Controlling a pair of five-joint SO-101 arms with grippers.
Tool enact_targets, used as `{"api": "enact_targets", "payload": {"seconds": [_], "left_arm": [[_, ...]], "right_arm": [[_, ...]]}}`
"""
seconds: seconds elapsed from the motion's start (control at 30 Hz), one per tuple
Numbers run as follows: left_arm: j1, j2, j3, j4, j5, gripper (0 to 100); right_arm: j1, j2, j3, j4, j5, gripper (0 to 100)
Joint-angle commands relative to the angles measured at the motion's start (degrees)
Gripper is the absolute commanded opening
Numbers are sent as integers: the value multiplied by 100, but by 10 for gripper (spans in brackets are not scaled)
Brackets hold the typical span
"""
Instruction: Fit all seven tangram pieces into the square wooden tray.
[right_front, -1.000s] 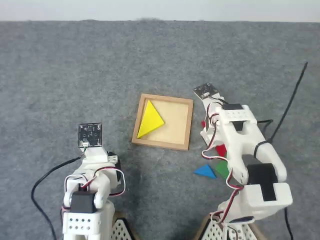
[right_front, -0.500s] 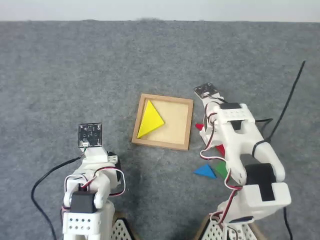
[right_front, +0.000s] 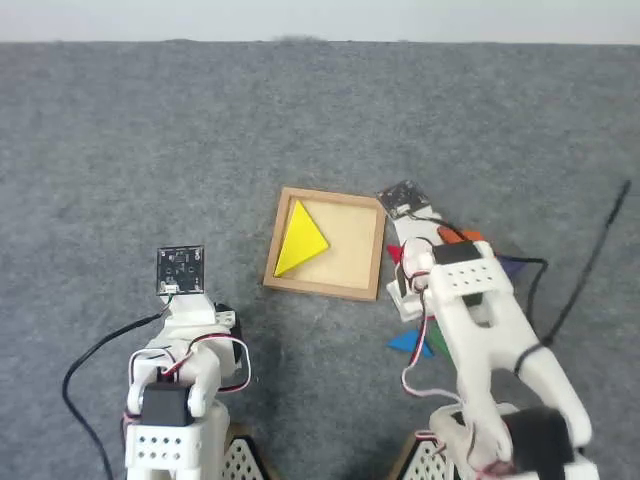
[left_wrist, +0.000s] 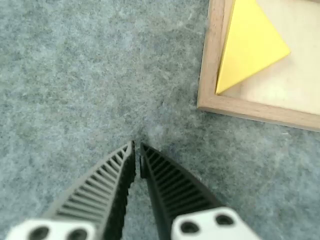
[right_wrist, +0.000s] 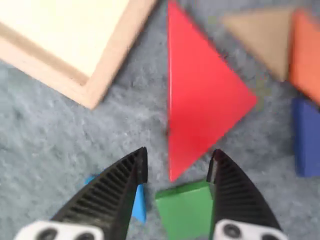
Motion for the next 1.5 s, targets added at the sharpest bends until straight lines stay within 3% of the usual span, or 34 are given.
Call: {"api": "enact_targets", "payload": {"seconds": [0.0, 0.27, 0.67, 1.07, 1.47], "left_arm": [[-35, -114, -75, 26, -88, 14], [-35, -114, -75, 26, -88, 14], [-35, -114, -75, 26, -88, 14], [-35, -114, -75, 26, -88, 14], [-35, -114, -75, 26, -88, 14]], "right_arm": [[101, -391, -571, 259, -44, 195], [136, 1042, -1626, 444, 782, 351], [136, 2668, -1890, -92, 1002, 325], [295, 2791, -2330, -22, 1196, 328], [251, 2862, -2558, -84, 2022, 328]]}}
